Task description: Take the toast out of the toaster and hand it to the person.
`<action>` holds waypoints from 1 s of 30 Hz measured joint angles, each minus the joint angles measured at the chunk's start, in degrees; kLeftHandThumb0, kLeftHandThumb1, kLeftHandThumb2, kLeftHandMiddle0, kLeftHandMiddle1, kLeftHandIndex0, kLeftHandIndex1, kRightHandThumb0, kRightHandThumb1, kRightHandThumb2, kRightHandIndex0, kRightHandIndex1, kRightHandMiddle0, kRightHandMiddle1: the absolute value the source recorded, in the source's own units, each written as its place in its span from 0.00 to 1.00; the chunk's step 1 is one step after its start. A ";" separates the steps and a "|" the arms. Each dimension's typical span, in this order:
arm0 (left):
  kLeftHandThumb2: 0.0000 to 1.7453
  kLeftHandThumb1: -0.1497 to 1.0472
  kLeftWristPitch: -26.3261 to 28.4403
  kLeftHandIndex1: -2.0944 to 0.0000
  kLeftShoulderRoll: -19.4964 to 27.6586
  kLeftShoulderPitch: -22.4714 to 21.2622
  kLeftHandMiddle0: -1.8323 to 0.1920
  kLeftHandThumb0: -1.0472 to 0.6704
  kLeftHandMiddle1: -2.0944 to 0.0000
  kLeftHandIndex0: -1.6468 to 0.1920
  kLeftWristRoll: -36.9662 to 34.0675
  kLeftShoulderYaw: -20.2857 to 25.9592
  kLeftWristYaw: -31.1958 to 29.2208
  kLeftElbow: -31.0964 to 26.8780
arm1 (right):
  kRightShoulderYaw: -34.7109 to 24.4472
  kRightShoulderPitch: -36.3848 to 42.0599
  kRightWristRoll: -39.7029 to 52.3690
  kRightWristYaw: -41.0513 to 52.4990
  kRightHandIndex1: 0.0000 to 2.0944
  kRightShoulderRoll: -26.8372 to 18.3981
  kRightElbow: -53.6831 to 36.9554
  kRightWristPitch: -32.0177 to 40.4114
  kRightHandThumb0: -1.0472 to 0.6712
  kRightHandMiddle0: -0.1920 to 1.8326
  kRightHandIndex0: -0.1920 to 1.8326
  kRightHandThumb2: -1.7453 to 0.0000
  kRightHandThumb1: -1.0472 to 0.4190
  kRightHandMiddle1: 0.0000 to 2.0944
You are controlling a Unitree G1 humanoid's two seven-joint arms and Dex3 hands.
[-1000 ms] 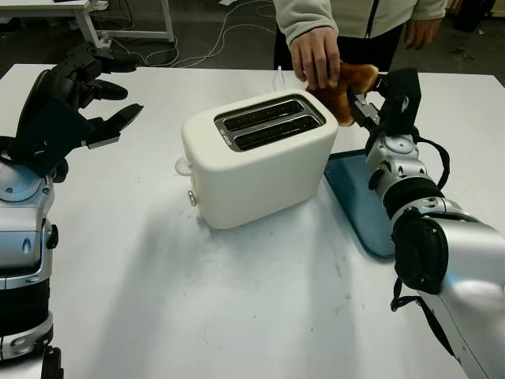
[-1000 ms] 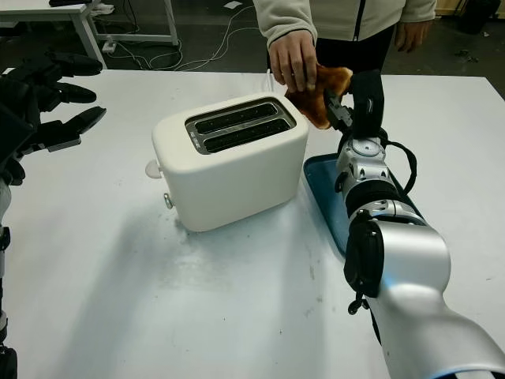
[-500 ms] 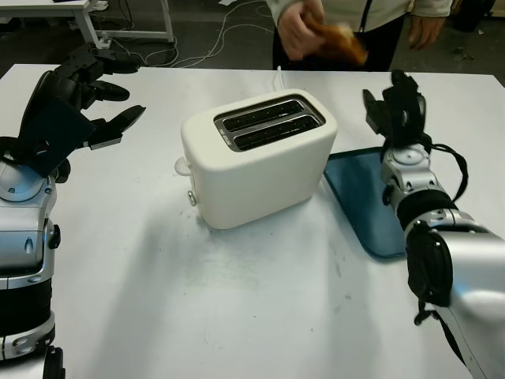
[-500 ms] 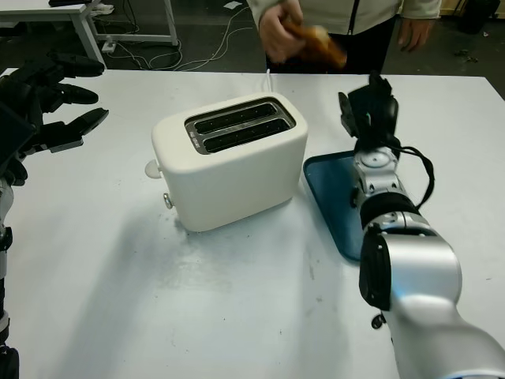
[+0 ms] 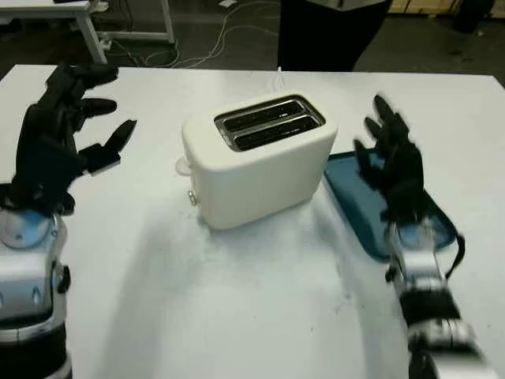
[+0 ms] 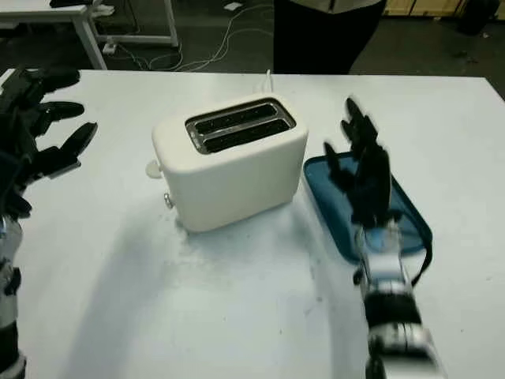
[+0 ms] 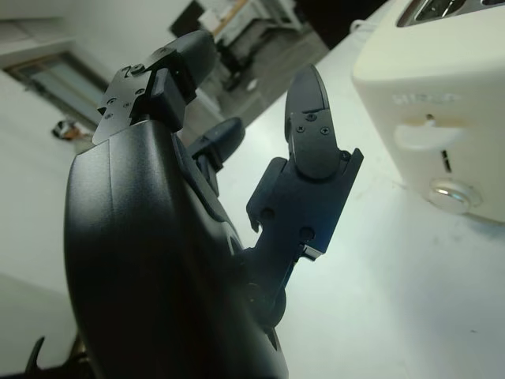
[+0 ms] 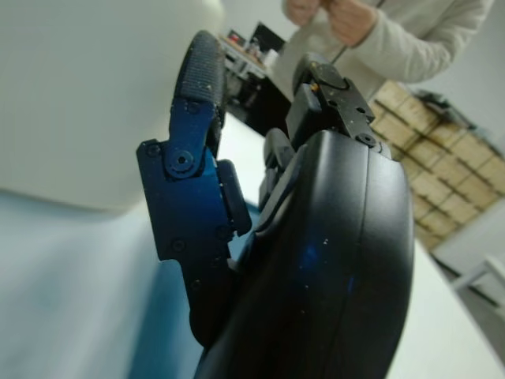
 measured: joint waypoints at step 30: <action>0.22 0.89 -11.78 0.72 -12.97 18.65 0.90 0.38 0.57 0.84 3.23 -11.31 3.94 6.44 | 7.76 21.29 -1.66 -2.37 0.02 10.31 -35.57 29.24 0.28 0.17 0.15 0.64 0.09 0.00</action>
